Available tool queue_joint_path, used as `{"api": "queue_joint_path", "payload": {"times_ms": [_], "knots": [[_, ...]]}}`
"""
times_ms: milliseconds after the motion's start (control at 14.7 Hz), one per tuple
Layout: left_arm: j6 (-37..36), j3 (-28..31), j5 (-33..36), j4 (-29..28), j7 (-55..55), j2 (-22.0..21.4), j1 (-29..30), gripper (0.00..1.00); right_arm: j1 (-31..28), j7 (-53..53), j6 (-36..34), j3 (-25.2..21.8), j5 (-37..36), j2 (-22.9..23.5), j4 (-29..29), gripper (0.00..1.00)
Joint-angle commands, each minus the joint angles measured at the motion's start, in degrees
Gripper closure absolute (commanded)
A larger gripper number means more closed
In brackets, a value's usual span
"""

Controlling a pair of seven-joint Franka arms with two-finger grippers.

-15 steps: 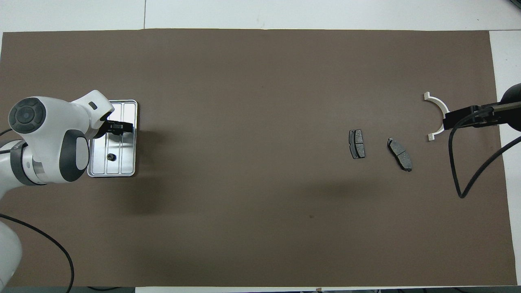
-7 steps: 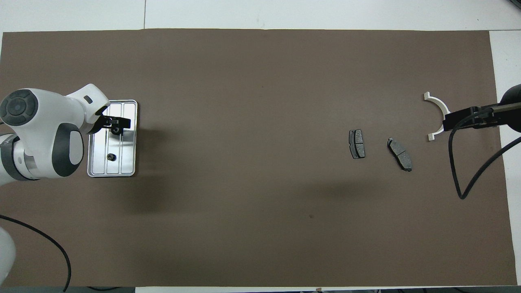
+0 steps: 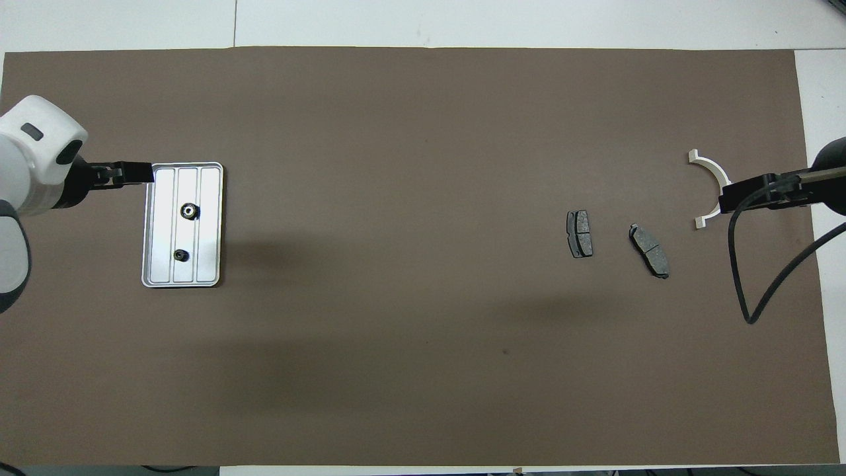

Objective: Pick bearing gear from pile to tray

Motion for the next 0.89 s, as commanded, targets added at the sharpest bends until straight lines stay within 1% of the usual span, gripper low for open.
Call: {"api": "queue_joint_path", "payload": {"times_ms": [0,136,273,545,613,750,818], "knots": [[-8.3,0.4,-0.7,1.4,-0.6,-4.9,-0.7,0.0,-0.1,-0.5,-0.5,0.1,0.4,-1.6,-1.5,0.0],[-14.3,0.3,-0.7,2.7,-0.3,-7.8,-0.7,0.0,-0.1,-0.5,-0.5,0.1,0.4,-1.6,-1.5,0.0],[-18.1,-0.1,-0.7,3.1,-0.3,-10.3,-0.8,0.0,-0.2,-0.5,-0.5,0.1,0.4,-1.6,-1.5,0.0],[-26.4,-0.8,-0.7,5.3,0.1,-13.1,-0.9,0.0,-0.1,-0.5,-0.5,0.1,0.4,-1.6,-1.5,0.0],[-26.9,-0.8,-0.7,5.5,0.1,-13.3,-0.9,0.0,-0.1,-0.5,-0.5,0.1,0.4,-1.6,-1.5,0.0],[-29.8,-0.8,-0.7,9.2,0.1,-12.2,-1.0,0.0,-0.1,-0.5,-0.5,0.1,0.4,-1.6,-1.5,0.0],[-30.8,-0.9,-0.7,10.2,0.4,-11.5,-1.1,0.0,-0.2,-0.5,-0.5,0.1,0.4,-1.6,-1.5,0.0]]}}
